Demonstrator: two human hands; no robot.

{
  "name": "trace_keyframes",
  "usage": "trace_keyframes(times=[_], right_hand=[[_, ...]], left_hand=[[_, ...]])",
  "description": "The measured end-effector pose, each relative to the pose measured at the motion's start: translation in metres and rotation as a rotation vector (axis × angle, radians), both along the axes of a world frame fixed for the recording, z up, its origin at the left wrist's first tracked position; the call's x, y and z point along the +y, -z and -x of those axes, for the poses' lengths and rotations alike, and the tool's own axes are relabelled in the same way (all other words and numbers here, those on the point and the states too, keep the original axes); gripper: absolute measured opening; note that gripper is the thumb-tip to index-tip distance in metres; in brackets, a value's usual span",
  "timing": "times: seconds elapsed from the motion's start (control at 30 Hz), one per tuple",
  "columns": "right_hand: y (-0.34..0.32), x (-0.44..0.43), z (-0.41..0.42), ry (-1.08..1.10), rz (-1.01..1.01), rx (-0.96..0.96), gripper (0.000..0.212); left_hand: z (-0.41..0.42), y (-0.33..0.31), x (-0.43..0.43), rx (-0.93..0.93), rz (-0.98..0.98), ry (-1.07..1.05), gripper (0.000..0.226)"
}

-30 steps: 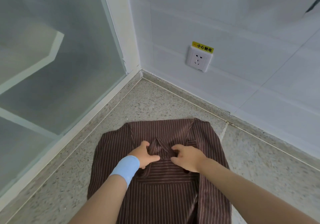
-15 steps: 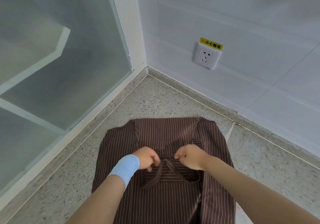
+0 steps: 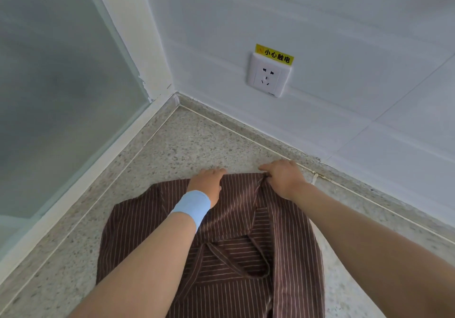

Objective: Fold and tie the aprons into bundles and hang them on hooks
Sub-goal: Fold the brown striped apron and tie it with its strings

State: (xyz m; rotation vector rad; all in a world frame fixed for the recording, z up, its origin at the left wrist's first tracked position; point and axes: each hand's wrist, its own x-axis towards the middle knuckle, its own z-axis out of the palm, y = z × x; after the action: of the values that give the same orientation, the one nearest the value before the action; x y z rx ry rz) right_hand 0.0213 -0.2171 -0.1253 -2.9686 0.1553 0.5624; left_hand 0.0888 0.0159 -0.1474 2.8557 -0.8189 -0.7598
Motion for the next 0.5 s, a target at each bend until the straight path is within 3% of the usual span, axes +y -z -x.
trace_keyframes(times=[0.13,0.23,0.33,0.43,0.5], right_hand=[[-0.002,0.001,-0.012,0.106,-0.007,-0.122,0.023],[-0.011,0.009,-0.031,0.197,0.019,-0.184,0.024],[-0.022,0.017,-0.050,0.324,-0.101,-0.236,0.029],[-0.019,0.033,-0.044,0.359,-0.363,-0.231,0.053],[-0.009,0.047,-0.023,0.301,-0.332,-0.154,0.073]], left_hand=[[-0.028,0.000,0.005,0.028,-0.038,-0.071,0.024],[-0.047,-0.013,0.005,-0.022,0.157,-0.285,0.027],[-0.048,-0.023,0.001,-0.126,0.350,-0.400,0.029],[-0.025,-0.020,0.011,-0.175,0.394,-0.389,0.050],[-0.001,-0.012,0.024,-0.273,0.315,-0.307,0.037]])
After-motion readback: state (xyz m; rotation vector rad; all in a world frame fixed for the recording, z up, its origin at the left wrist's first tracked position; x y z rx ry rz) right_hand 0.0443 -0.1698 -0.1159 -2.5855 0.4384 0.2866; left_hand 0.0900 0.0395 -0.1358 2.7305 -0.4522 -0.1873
